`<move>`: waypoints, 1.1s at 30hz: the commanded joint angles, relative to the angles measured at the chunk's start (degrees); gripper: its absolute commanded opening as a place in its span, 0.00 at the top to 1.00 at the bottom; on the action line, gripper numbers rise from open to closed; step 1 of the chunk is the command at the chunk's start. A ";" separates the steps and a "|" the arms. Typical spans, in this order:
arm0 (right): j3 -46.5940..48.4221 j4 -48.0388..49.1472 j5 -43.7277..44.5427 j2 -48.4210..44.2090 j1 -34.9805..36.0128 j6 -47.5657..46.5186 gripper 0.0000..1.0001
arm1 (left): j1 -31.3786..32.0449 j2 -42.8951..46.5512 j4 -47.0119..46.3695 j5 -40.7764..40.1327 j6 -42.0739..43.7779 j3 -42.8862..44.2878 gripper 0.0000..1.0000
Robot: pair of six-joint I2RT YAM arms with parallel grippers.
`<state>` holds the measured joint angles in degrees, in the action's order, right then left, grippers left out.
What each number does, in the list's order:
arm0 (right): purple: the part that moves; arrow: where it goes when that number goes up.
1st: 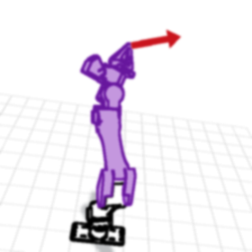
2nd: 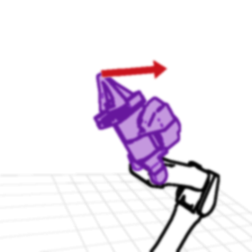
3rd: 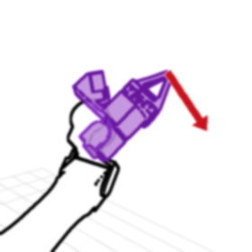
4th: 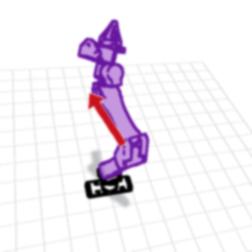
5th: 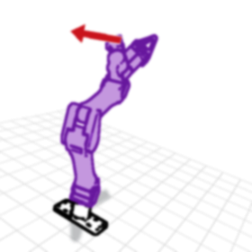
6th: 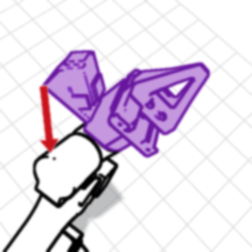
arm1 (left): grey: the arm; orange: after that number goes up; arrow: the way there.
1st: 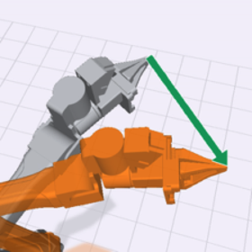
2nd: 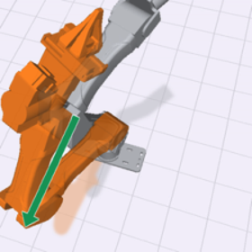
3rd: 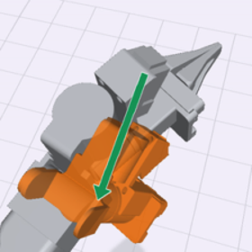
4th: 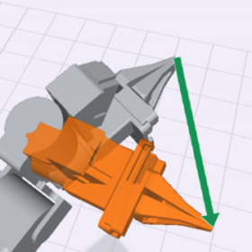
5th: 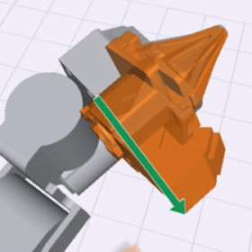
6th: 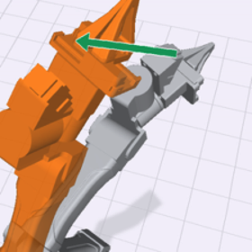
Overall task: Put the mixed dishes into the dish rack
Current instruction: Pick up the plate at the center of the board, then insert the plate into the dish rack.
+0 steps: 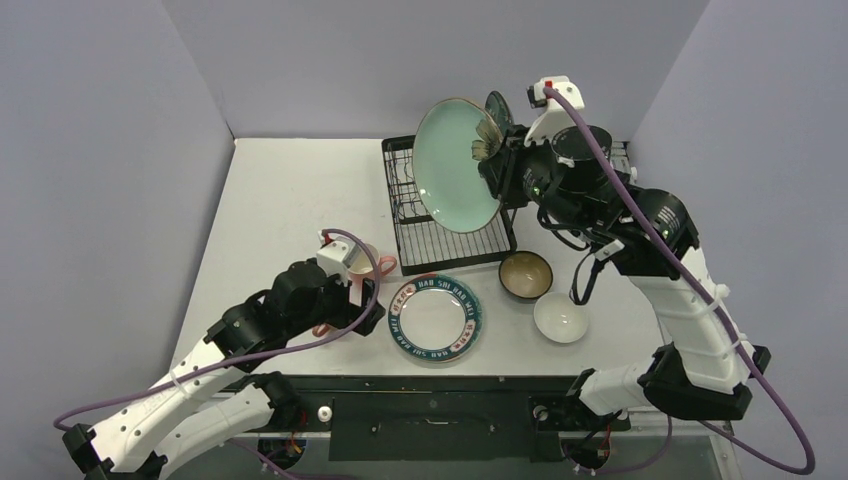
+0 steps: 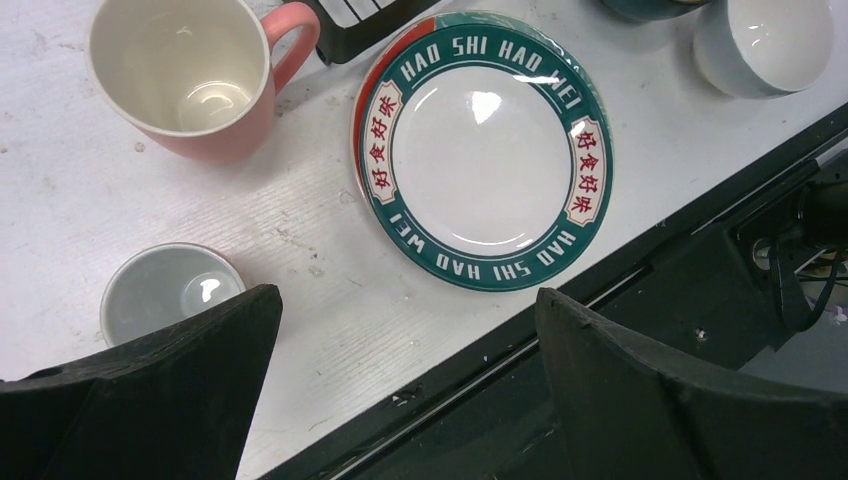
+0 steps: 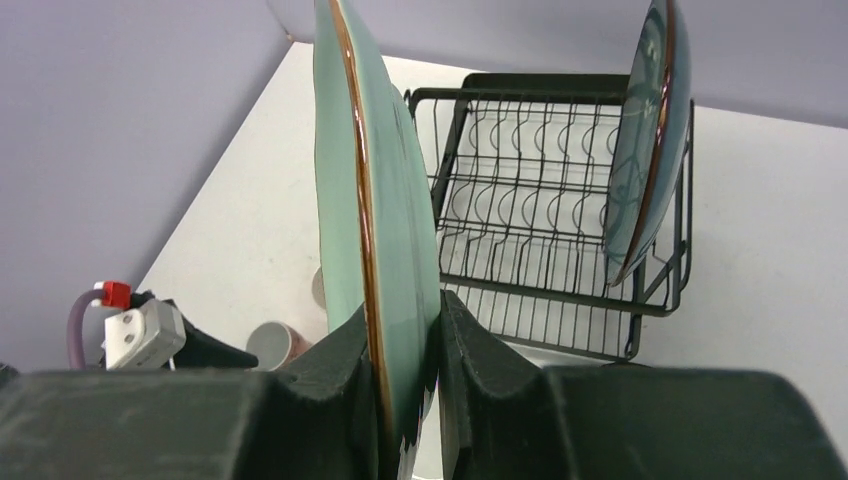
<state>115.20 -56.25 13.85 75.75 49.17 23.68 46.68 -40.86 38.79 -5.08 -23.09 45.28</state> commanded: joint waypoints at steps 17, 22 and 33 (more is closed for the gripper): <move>5.66 17.87 19.81 7.98 3.19 -10.18 1.00 | -0.27 1.56 -1.44 -1.70 1.12 0.07 0.04; 4.24 20.85 22.19 9.43 3.30 -13.70 1.00 | -0.30 1.39 -1.35 -1.82 1.12 -0.01 0.04; -2.63 29.21 25.83 11.13 3.15 -22.68 1.00 | -1.06 0.33 -1.58 -1.42 1.34 0.07 0.04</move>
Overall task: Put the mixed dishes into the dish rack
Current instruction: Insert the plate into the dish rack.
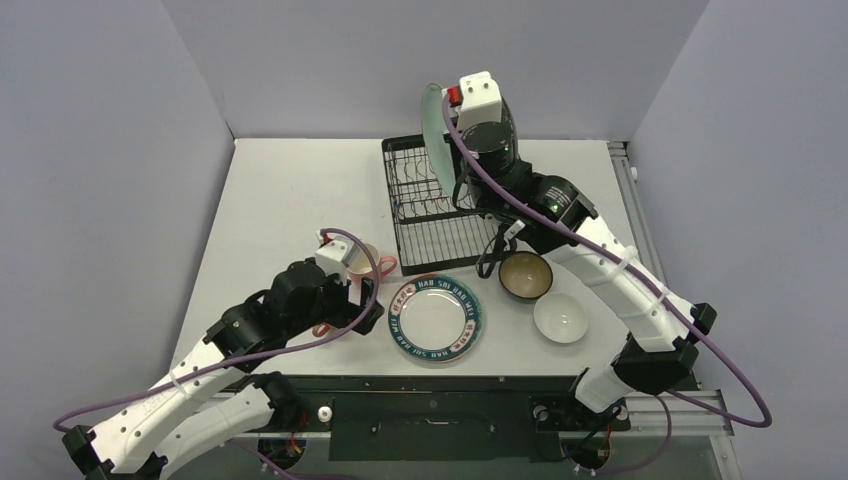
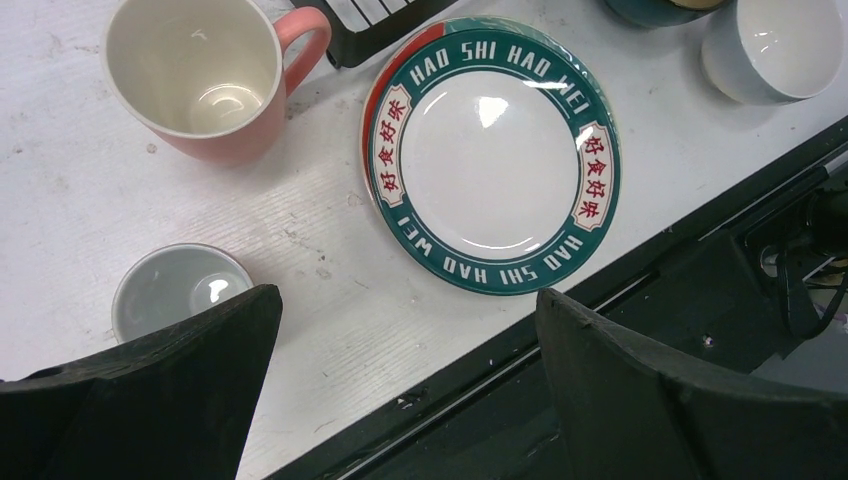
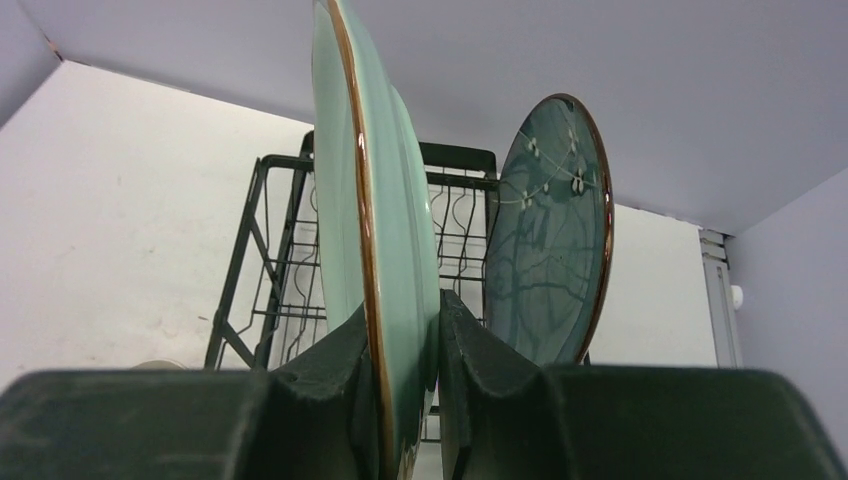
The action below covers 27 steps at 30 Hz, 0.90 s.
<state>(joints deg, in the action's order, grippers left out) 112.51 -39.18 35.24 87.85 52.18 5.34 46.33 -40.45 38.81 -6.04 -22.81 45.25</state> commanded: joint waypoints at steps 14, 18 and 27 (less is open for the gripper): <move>-2.15 14.93 7.74 0.84 -1.77 -8.49 1.00 | -2.67 -0.77 -1.93 0.62 1.45 -0.01 0.04; -2.52 15.01 7.50 1.12 -2.95 -8.44 1.00 | -2.93 -0.73 -1.99 0.85 1.58 0.01 0.04; -4.65 15.52 5.38 0.96 -6.17 -7.49 1.00 | -3.35 -0.88 -2.04 0.90 1.54 0.00 0.04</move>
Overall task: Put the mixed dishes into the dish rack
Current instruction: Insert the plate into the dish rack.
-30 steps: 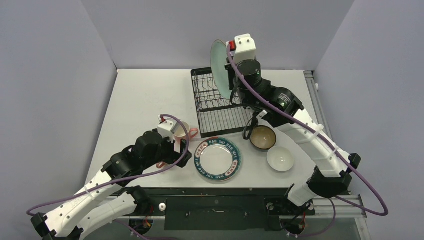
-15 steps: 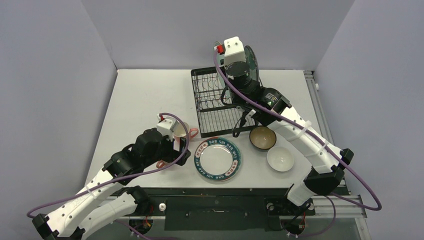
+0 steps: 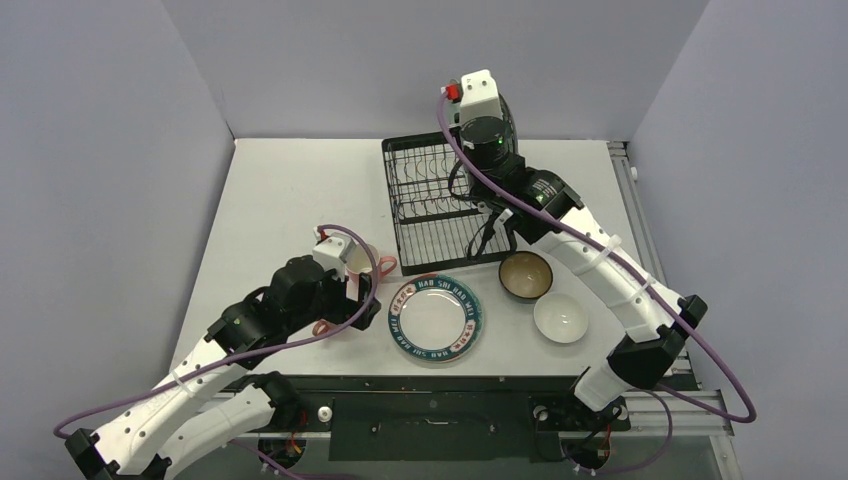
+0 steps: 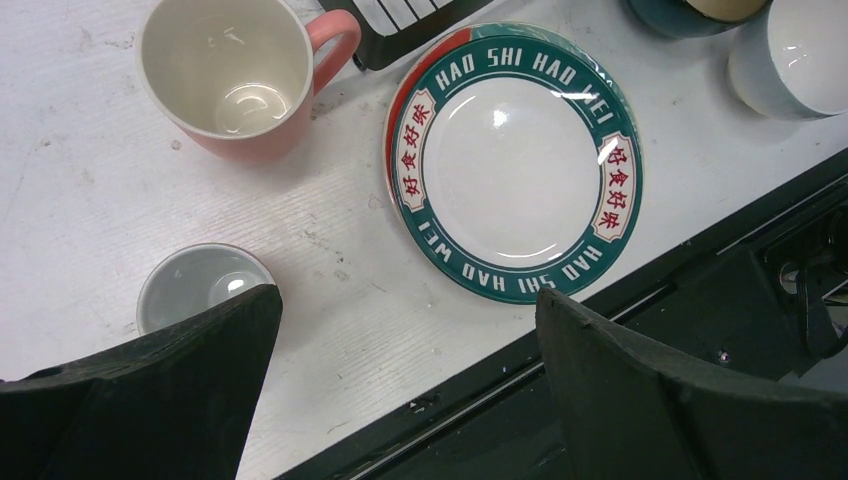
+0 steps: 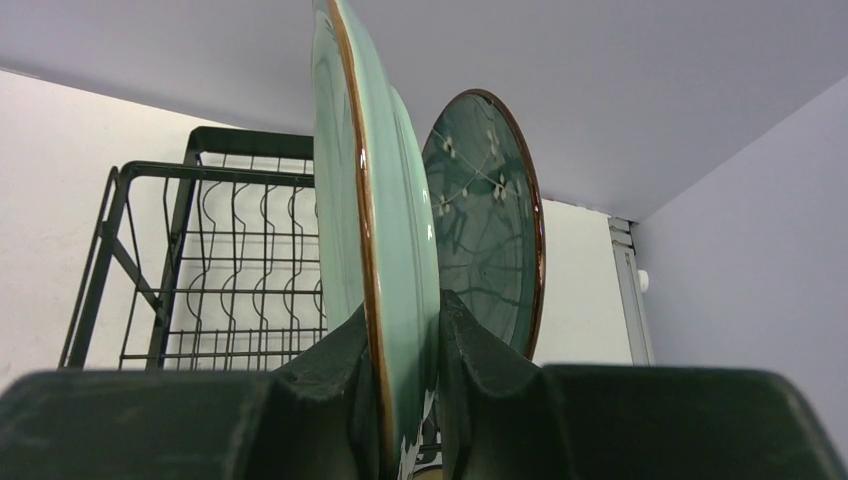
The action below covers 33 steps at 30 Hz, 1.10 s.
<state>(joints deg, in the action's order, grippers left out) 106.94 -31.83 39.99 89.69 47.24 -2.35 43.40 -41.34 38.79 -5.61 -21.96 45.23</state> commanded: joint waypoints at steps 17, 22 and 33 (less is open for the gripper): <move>-2.23 9.20 -1.43 -0.38 -3.76 -0.26 1.00 | -1.69 -0.33 -2.05 0.94 0.86 0.03 0.04; -2.54 9.24 -1.87 0.11 -4.04 -0.26 1.00 | -1.96 -0.36 -2.18 1.08 0.86 -0.06 0.04; -2.99 9.19 -2.41 1.70 -4.79 0.50 1.00 | -2.38 -0.49 -2.28 1.34 0.95 -0.06 0.04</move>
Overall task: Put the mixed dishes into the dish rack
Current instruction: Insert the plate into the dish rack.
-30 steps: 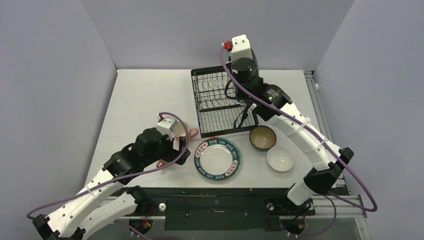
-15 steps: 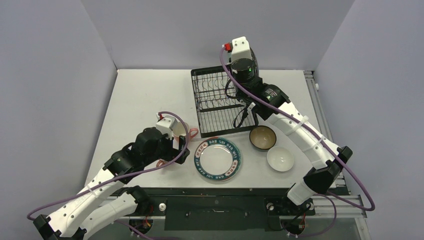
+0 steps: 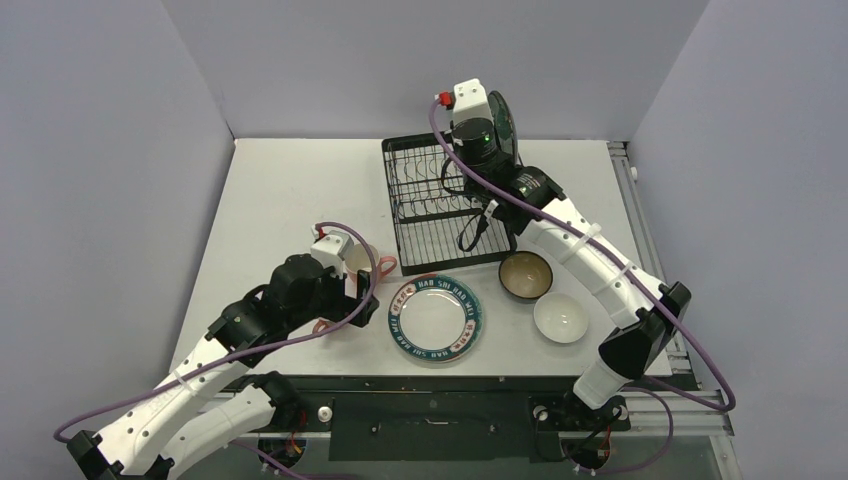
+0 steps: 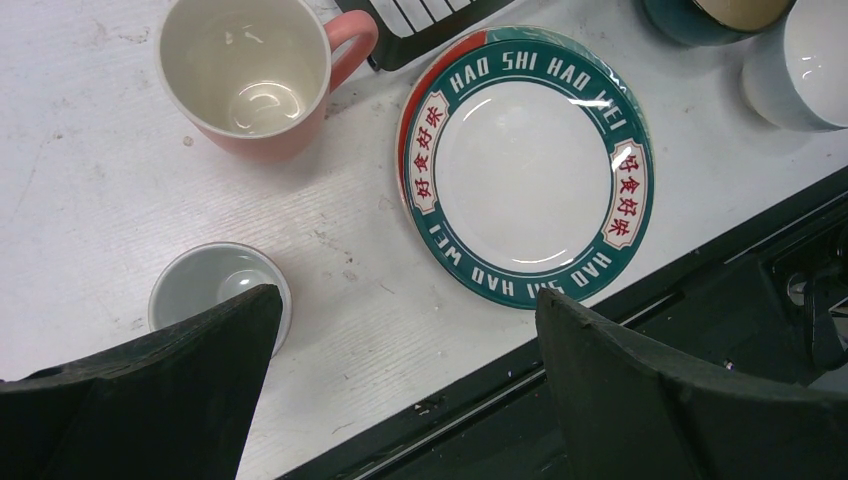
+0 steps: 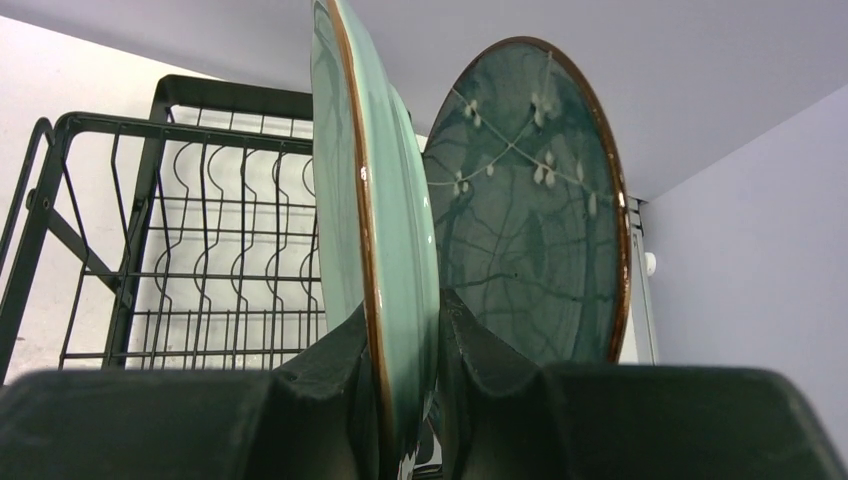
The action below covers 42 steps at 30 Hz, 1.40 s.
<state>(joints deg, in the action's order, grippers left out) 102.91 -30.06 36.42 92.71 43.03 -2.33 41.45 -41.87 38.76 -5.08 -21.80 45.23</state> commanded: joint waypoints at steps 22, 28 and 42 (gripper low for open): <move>-6.06 12.80 3.30 -6.86 -0.75 4.51 1.00 | -1.89 -0.73 -2.63 1.87 1.06 -0.06 0.04; -9.06 14.26 4.88 -8.59 -0.47 5.84 1.00 | -2.00 -0.84 -2.56 1.92 1.06 -0.06 0.04; -11.85 17.18 9.20 -10.18 0.92 7.47 1.00 | -2.12 -0.60 -2.62 1.80 1.06 -0.10 0.04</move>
<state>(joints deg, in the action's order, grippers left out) 89.84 -19.66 41.34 85.60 43.83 4.14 39.64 -42.83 38.72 -3.86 -21.76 45.23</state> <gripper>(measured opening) 0.161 0.965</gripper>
